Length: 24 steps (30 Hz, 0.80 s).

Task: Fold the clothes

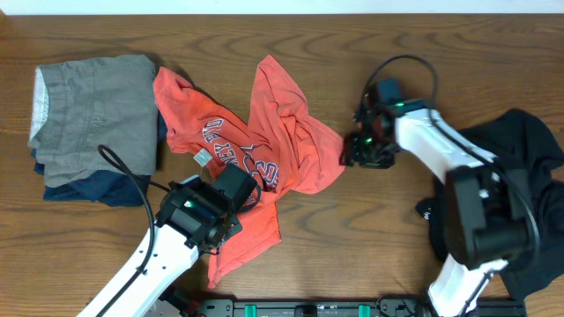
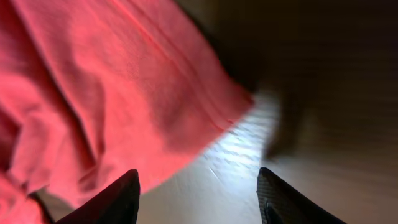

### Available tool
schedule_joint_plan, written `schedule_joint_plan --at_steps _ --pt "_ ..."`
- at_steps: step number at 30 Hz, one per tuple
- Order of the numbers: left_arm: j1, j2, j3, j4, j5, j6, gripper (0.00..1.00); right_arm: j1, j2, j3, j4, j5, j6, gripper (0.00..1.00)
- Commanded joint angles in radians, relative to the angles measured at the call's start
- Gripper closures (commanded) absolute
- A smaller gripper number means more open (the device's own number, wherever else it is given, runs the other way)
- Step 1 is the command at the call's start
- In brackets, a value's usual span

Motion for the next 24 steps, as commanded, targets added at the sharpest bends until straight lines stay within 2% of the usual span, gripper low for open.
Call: schedule_joint_plan --at_steps 1,6,7,9,10,16,21,24 --pt "0.006 -0.004 0.002 -0.007 -0.035 0.014 0.94 0.023 0.059 -0.004 0.039 -0.003 0.064 0.46" --pt "0.006 -0.004 0.002 -0.006 -0.035 0.014 0.94 0.026 0.119 -0.004 0.161 -0.005 0.073 0.55" --pt "0.006 -0.004 0.002 -0.006 -0.035 0.014 0.94 0.026 0.121 -0.004 0.179 -0.004 0.072 0.61" --pt "0.006 -0.004 0.002 -0.005 -0.04 0.013 0.94 0.024 0.12 -0.003 0.196 -0.005 0.072 0.93" --pt "0.006 -0.004 0.002 -0.003 -0.05 0.013 0.94 0.023 0.116 -0.002 0.194 -0.005 0.072 0.99" --pt "0.006 -0.005 0.002 0.041 -0.098 0.033 0.94 -0.033 0.027 0.002 0.082 0.113 0.061 0.99" --pt "0.037 -0.005 0.045 0.084 -0.107 0.22 0.94 -0.156 -0.222 0.013 -0.023 0.157 0.012 0.99" --pt "0.095 -0.006 0.117 0.058 -0.105 0.287 0.94 -0.234 -0.372 0.035 -0.082 0.156 0.012 0.99"
